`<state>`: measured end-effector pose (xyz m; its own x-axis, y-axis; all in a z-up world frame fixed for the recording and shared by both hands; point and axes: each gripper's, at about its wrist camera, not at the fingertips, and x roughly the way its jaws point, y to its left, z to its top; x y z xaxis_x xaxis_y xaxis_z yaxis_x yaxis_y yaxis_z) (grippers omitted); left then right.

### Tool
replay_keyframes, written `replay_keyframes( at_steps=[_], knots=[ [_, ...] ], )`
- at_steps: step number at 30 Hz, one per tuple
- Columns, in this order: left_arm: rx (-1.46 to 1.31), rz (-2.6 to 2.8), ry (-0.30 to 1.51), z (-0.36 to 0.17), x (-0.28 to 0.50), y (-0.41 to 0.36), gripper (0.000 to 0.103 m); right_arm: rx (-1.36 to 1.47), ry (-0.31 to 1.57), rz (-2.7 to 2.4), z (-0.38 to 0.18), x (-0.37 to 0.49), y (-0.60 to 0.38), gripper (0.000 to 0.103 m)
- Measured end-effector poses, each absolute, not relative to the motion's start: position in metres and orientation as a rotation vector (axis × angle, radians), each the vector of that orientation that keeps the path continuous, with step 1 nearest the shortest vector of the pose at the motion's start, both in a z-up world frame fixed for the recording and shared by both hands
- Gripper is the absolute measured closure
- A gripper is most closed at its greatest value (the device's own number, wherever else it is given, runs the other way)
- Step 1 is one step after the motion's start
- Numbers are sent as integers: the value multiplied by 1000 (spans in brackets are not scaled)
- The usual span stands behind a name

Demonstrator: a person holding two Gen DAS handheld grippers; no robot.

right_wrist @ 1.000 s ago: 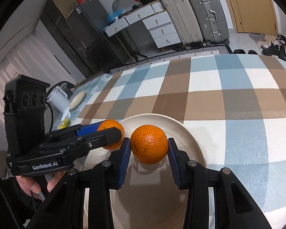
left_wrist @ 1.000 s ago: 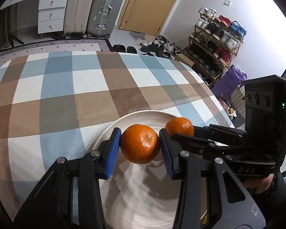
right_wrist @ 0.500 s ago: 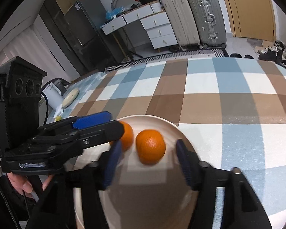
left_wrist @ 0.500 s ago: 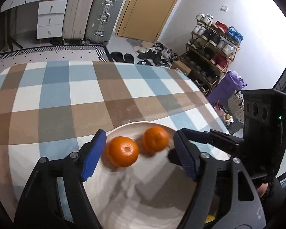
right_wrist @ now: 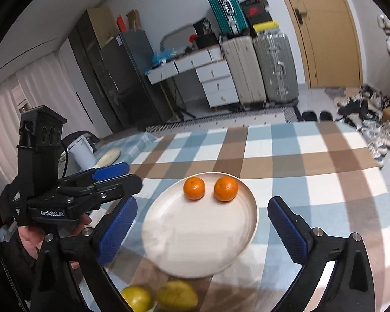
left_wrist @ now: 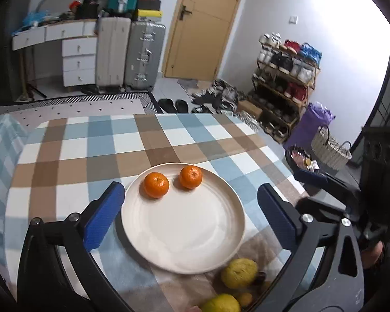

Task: Organize fruits
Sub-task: 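Open both tools to release the oranges on the plate and withdraw, then grasp the large yellow citrus with the left tool while the right tool approaches the green bumpy fruit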

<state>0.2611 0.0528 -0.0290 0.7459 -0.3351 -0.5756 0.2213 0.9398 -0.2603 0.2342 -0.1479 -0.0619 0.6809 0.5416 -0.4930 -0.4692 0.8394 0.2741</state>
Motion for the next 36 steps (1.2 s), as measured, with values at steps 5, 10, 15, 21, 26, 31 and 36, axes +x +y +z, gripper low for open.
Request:
replay_keyframes(
  at_steps=[5,10,15,21,26,31,36],
  knots=[
    [-132,-273,624,-12,211,43,1,102,544,544,-53,182,-148,0],
    [-87,-241,581,1,158,33,1,121,543,541,-56,146,-150,0],
    [-109,-194,570,4,117,34,1,118,530,521,-58,116,-150,0],
    [-161,-174,624,-16,96,40,1,137,531,507,-69,93,-150,0],
    [-184,-164,678,-42,98,43,1,127,545,494,-82,84,-147,0],
    [-216,-172,733,-68,114,46,1,126,569,494,-96,84,-143,0],
    [-250,-198,801,-95,131,46,1,141,589,493,-108,88,-144,0]
  ],
)
